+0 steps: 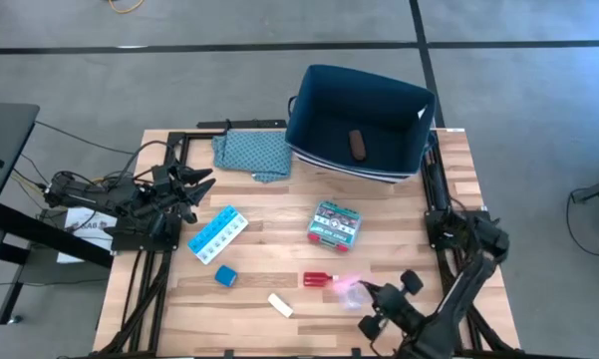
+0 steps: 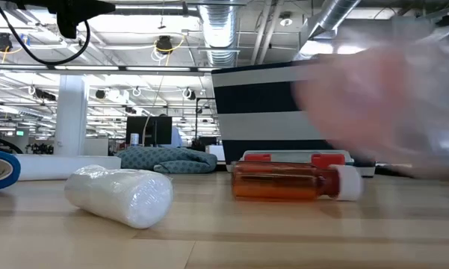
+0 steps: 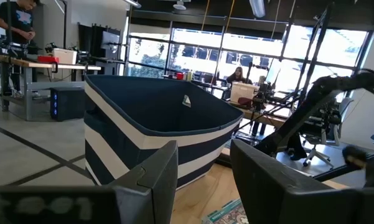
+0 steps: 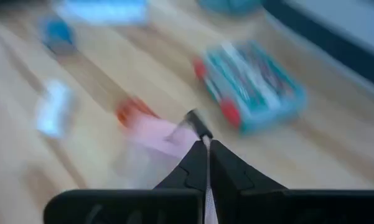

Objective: Pick & place medical supplies in basket/bin
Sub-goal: Put the pink tumbler into the blue basket

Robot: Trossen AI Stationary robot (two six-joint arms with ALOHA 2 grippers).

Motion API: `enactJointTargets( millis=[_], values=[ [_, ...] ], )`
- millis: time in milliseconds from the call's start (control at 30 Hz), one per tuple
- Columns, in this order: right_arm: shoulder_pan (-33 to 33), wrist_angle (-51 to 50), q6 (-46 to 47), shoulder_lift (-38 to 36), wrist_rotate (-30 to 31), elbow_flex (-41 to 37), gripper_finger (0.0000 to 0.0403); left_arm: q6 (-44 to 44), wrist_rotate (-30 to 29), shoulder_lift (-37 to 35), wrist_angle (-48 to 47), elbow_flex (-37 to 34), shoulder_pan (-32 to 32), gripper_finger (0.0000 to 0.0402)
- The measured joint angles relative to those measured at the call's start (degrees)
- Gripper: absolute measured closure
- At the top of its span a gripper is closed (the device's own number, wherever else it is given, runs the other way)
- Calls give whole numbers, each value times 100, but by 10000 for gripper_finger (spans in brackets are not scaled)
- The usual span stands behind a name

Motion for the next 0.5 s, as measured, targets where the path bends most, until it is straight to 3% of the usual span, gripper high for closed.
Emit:
enactJointTargets(
  millis=[100,300,500],
  values=[
    [-41,-96,-731,-400,1037,111,402,0,2,0,-2,0,0,264],
    [-375,-96,-3270,-1535,2777,325,402,2,-2,0,-2,0,2,264],
    [-1583,-107,-5134,-2909,3249,352,402,2,-2,0,-4,0,0,264]
  ],
)
